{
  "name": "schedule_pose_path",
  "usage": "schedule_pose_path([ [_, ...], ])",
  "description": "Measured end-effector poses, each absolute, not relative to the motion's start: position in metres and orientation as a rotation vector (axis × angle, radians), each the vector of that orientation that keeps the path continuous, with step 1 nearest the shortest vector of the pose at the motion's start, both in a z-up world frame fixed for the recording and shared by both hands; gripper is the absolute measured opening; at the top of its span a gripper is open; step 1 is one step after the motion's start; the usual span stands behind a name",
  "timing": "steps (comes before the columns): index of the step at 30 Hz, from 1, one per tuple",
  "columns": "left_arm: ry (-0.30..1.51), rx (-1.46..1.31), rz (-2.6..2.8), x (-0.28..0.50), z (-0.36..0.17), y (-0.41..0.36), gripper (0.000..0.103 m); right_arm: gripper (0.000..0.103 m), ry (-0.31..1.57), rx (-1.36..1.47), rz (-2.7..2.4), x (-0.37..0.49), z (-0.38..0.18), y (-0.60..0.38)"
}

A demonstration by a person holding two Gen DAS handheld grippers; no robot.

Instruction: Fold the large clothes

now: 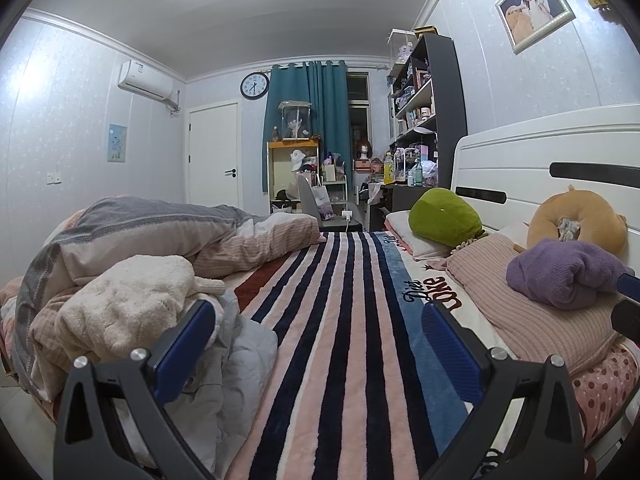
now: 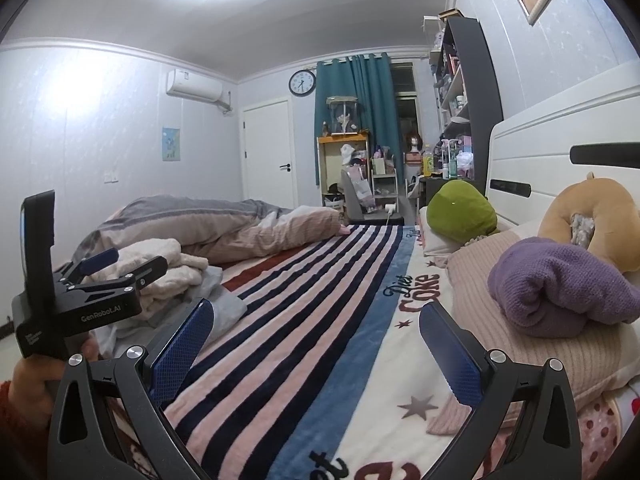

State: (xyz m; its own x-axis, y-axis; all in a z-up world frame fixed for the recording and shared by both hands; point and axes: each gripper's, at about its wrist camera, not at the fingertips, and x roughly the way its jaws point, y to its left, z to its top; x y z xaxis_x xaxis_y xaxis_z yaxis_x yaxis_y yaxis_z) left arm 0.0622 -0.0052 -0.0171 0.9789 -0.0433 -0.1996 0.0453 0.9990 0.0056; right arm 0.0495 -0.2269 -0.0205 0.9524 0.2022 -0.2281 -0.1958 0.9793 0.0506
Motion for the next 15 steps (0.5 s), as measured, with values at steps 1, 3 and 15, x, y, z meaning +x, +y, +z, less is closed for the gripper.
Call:
schedule_pose_path([
  [1, 0.202, 0.01, -0.045, 0.0624, -0.0171, -0.0051, 0.102, 0.103, 0.234, 0.027, 0.202, 0.0494, -0.0205, -0.227],
  [3, 0.201, 0.011, -0.045, 0.0622, -0.0172, -0.0052, 0.102, 0.103, 0.233, 0.028, 0.201, 0.0489, -0.0197, -0.2268],
  [15, 0.205, 0.005, -0.052, 0.0622, -0.0155, -0.0052, 0.102, 0.103, 0.234, 0.029, 0.202, 0.0496, -0.02, -0.2279],
])
